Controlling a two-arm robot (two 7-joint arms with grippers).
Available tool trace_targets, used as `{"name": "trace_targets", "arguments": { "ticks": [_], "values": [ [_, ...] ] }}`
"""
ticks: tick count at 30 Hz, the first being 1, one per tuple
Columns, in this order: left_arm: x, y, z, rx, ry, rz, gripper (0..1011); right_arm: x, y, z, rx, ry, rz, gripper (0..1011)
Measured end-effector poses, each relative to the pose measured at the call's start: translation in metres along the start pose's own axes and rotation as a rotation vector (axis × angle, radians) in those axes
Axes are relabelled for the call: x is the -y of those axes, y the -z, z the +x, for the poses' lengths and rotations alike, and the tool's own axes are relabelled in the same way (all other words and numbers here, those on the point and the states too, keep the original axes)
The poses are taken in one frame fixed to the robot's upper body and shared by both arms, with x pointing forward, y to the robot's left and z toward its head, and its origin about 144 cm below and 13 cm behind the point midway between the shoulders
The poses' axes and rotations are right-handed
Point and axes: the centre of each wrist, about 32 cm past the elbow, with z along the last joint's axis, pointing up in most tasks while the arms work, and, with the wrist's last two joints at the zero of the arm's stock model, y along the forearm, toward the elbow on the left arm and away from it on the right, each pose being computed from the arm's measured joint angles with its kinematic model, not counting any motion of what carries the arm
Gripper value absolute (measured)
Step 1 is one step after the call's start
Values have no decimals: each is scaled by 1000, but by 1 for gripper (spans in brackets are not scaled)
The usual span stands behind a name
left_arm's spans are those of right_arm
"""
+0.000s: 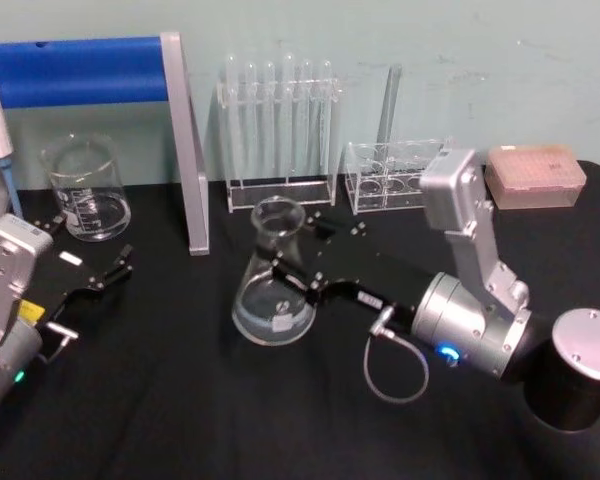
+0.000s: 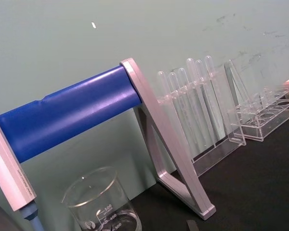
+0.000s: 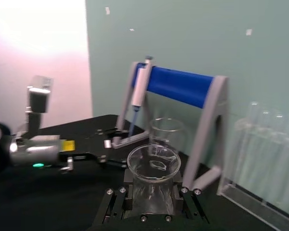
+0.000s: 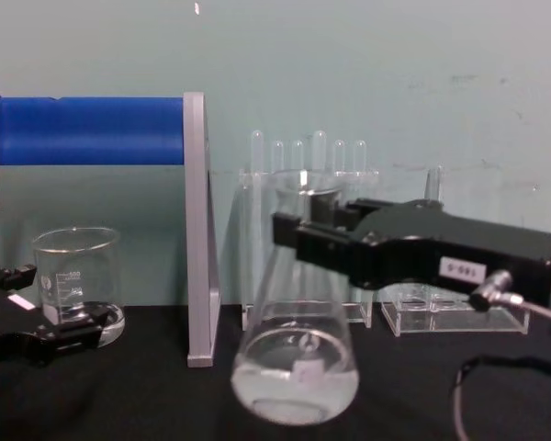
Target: Grasp the erlenmeyer flask with one hand, shake it three times, then place it back.
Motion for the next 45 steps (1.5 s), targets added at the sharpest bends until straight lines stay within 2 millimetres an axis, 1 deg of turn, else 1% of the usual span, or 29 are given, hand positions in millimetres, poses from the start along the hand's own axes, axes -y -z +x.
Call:
{"name": "trace_targets", "arguments": {
  "ticks": [9,16,20,29,37,41,45],
  "values": [
    [0,0,0,0,0,0,1001,9,0,22,11,118,4,447],
    [0,0,0,0,0,0,1001,23,-2,46,28,249,5,447],
    [0,0,0,0,0,0,1001,30,-3,56,34,306,8,447],
    [0,0,0,0,0,0,1001,43,-3,72,42,403,7,447],
    [0,0,0,0,0,0,1001,47,-2,76,43,435,4,447],
    [0,0,0,0,0,0,1001,45,-1,73,39,418,3,447],
    [0,0,0,0,0,0,1001,39,-1,64,32,366,5,447]
  ]
}}
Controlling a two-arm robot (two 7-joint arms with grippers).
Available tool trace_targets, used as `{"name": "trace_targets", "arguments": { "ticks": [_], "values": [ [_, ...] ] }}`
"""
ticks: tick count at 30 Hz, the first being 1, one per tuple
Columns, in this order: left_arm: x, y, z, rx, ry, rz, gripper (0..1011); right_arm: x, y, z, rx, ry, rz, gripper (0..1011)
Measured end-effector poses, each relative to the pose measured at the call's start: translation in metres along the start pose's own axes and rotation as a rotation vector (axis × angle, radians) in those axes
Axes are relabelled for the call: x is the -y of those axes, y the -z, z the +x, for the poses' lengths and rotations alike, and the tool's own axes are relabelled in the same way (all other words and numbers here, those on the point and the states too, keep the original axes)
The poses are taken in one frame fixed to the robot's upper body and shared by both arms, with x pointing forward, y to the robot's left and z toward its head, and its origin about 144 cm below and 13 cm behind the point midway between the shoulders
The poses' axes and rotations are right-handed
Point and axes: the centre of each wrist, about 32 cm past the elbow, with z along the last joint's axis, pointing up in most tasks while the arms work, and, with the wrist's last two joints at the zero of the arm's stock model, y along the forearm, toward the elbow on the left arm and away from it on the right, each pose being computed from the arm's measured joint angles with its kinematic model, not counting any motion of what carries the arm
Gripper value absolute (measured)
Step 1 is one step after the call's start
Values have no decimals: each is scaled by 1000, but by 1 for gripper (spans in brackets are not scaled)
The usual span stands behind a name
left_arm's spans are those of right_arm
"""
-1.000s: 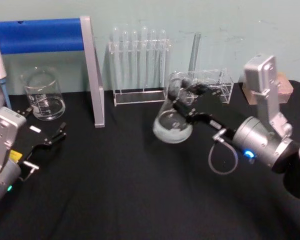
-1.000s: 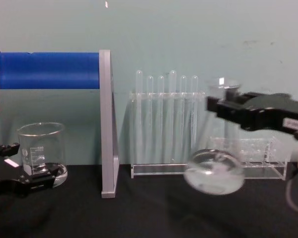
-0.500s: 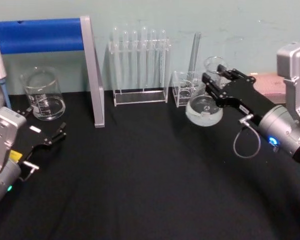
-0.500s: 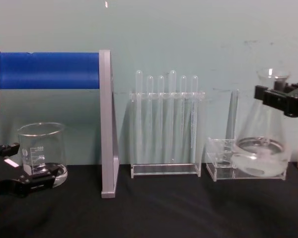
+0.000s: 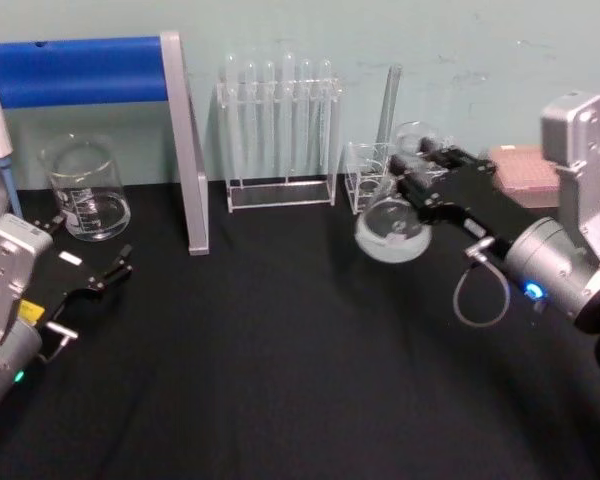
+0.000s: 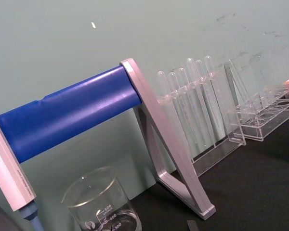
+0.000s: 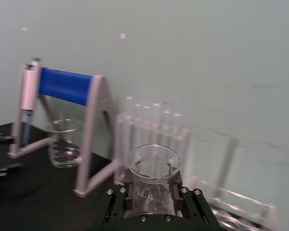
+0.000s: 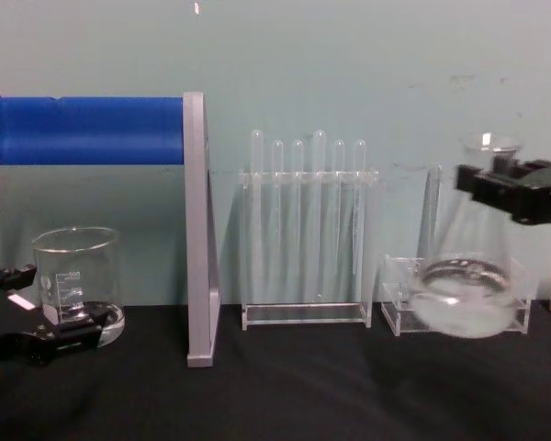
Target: Grasp the erlenmeyer flask with one hand, shake it three times, then place it back.
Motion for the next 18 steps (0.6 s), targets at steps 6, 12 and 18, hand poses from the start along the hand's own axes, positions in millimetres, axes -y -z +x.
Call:
{"name": "trace_targets", "arguments": {
  "ticks": [6,12,18],
  "values": [
    [0,0,0,0,0,0,1001,-4,-1,-17,-10,-86,6,447],
    [0,0,0,0,0,0,1001,-10,-1,-41,-24,-202,3,447],
    [0,0,0,0,0,0,1001,-13,-2,-55,-28,-274,1,447]
  ]
}}
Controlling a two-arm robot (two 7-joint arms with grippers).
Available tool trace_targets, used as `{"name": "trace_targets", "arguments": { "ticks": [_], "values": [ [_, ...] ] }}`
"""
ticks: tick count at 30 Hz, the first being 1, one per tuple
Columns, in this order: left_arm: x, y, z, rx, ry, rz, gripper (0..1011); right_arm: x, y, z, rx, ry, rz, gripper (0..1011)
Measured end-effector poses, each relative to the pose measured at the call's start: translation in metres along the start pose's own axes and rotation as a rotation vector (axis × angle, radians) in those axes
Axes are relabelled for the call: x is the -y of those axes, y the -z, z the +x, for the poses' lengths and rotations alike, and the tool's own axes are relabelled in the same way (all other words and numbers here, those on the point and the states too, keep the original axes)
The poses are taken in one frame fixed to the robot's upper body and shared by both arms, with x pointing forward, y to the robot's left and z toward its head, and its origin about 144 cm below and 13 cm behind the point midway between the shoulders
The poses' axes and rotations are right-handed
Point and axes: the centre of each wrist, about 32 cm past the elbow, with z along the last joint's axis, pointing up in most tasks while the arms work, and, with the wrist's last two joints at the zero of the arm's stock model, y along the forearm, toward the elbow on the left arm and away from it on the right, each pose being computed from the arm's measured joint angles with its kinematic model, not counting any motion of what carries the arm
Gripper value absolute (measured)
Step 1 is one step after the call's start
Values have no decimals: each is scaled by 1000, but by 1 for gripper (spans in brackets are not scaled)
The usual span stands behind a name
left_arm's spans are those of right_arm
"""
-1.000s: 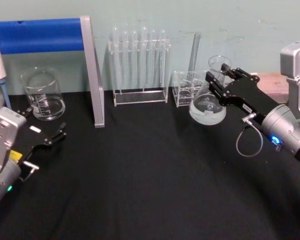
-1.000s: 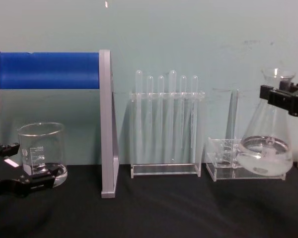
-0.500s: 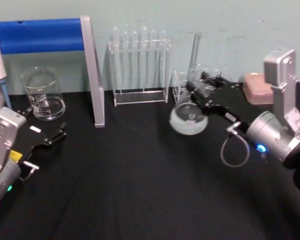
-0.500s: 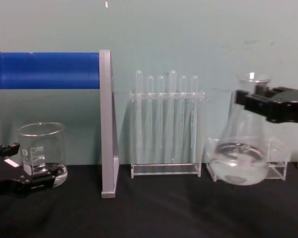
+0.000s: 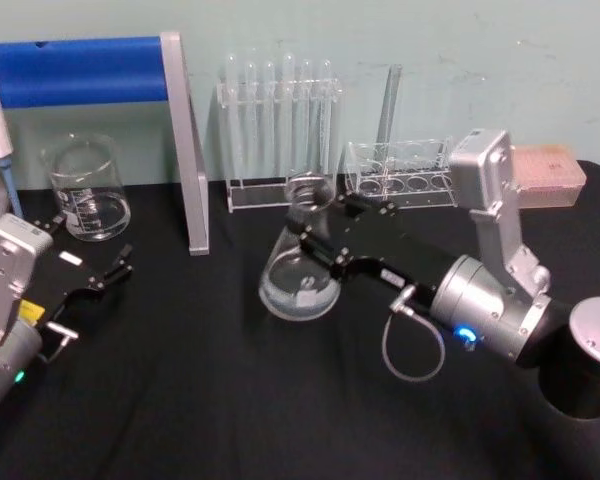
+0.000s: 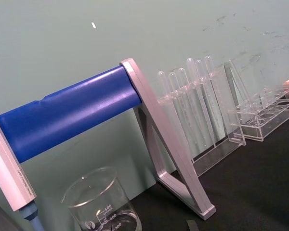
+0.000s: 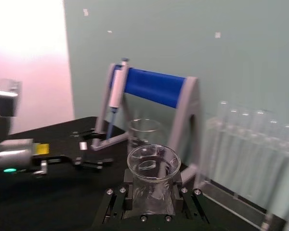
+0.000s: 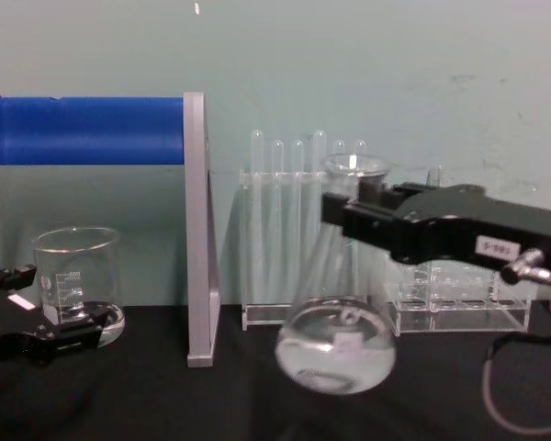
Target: Grasp the erlenmeyer flask with one hand, shake it three times, then place it back.
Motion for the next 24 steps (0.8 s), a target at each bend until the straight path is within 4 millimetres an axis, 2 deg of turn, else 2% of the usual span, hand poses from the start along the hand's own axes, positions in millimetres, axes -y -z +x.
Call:
{"name": "trace_targets", "arguments": {
  "ticks": [11,24],
  "values": [
    [0,0,0,0,0,0,1001,-6,0,-18,-4,-101,-8,447],
    [0,0,0,0,0,0,1001,-7,0,-24,-3,-138,-15,447]
  ]
}}
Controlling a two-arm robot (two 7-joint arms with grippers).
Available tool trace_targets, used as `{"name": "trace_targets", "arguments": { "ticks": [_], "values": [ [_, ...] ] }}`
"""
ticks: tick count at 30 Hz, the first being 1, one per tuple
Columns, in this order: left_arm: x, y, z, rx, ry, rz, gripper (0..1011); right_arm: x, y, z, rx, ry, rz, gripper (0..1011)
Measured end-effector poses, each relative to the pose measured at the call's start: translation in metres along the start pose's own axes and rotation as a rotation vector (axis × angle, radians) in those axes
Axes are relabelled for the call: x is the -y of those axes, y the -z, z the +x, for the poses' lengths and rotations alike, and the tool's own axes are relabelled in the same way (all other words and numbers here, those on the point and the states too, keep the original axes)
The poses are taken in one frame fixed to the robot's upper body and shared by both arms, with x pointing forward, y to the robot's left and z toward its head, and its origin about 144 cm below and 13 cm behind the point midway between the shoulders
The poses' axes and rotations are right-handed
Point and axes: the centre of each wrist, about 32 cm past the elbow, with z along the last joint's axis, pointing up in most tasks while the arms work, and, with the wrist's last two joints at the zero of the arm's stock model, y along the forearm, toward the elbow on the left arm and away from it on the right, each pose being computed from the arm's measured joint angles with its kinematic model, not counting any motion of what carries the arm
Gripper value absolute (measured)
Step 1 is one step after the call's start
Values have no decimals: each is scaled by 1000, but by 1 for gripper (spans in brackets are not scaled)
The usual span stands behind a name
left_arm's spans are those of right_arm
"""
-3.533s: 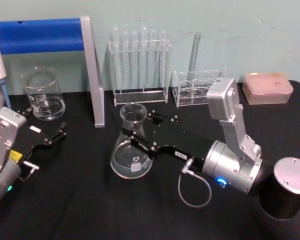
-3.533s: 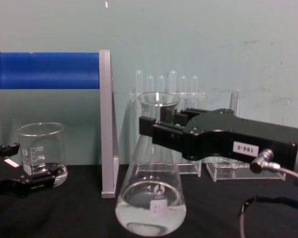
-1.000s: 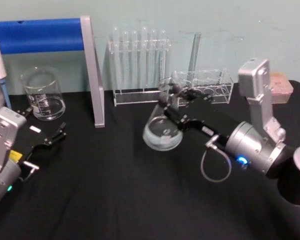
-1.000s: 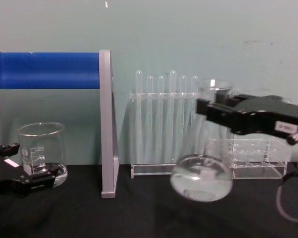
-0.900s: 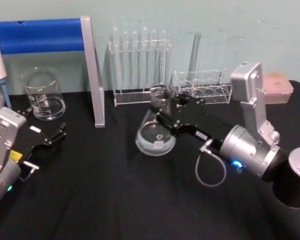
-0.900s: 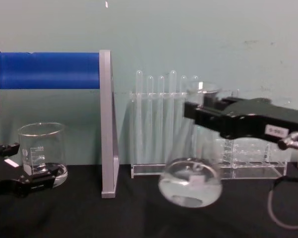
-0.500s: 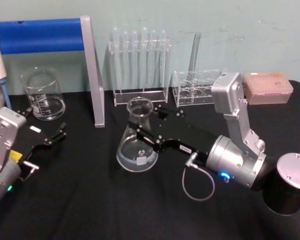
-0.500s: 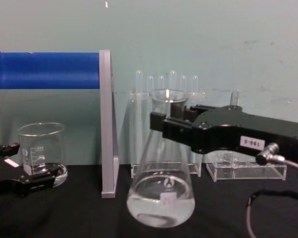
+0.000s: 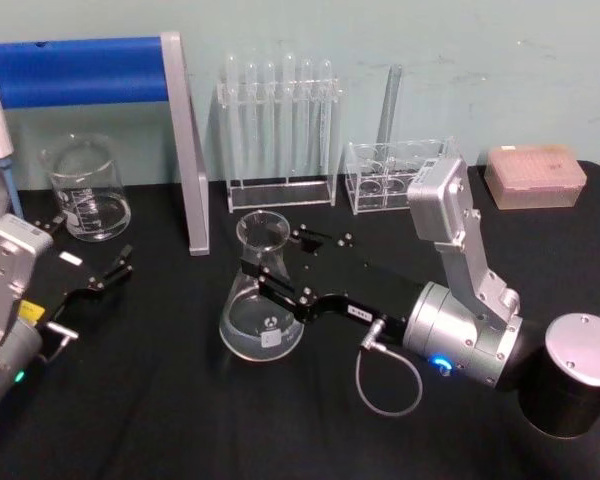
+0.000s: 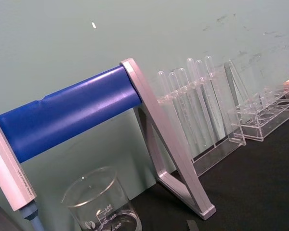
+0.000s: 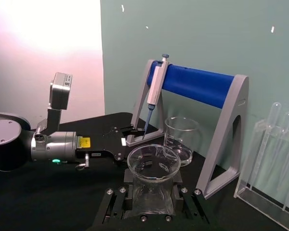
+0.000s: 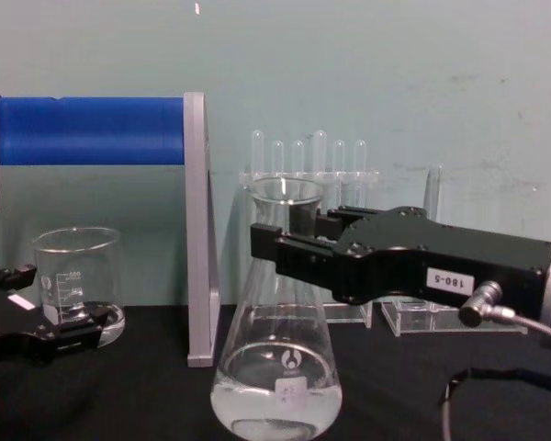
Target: Grasp the erlenmeyer flask with one hand, shake it three times, then place it back.
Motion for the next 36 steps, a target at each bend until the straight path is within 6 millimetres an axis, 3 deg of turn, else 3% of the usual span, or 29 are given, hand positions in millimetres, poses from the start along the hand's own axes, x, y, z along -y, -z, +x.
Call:
{"name": "trace_targets", "arguments": {
  "ticks": [9,25,36],
  "values": [
    [0,0,0,0,0,0,1001,4,1,10,3,56,-4,447],
    [0,0,0,0,0,0,1001,26,0,54,42,291,-6,447],
    [0,0,0,0,0,0,1001,37,0,72,49,399,-6,447]
  ]
}}
